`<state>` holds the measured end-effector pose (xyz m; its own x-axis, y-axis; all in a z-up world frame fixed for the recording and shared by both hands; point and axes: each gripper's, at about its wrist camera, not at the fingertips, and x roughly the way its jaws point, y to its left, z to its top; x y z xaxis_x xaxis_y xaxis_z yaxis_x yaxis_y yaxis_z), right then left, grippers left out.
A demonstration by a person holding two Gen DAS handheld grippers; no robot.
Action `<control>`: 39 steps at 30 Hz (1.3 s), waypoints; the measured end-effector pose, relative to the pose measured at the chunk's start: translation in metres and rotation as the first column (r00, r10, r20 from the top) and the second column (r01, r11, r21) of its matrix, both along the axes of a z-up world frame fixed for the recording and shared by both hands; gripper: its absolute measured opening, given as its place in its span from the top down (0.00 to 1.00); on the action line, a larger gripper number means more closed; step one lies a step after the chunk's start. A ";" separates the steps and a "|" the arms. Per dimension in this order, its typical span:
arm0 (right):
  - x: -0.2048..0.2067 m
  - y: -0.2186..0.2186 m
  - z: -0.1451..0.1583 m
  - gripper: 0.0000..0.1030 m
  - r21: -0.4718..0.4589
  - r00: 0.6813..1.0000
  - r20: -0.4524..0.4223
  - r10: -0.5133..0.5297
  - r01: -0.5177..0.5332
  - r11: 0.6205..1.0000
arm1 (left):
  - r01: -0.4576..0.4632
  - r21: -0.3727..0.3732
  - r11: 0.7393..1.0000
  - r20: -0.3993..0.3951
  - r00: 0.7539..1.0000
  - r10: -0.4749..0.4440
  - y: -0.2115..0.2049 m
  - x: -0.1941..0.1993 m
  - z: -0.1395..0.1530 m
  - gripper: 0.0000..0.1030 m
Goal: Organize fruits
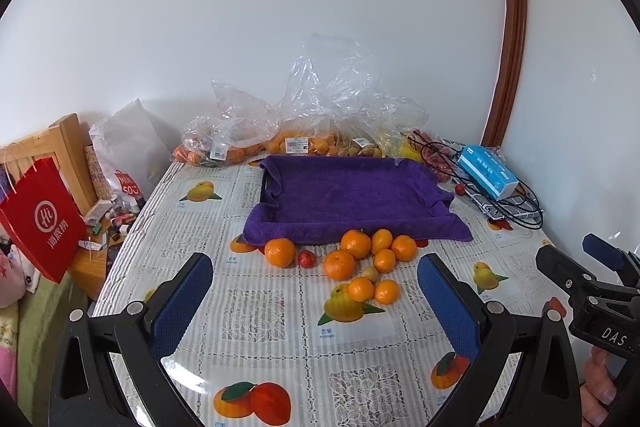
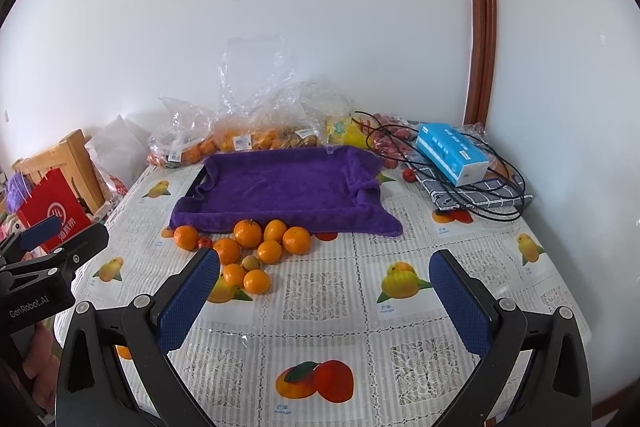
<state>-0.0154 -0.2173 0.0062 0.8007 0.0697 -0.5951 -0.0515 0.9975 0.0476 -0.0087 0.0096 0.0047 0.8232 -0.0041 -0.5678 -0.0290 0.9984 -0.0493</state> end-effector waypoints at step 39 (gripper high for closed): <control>0.043 0.019 -0.043 0.00 -0.027 0.999 -0.045 0.014 -0.016 1.000 | -0.042 0.021 0.999 -0.084 0.995 0.044 0.026 0.042 -0.057 0.00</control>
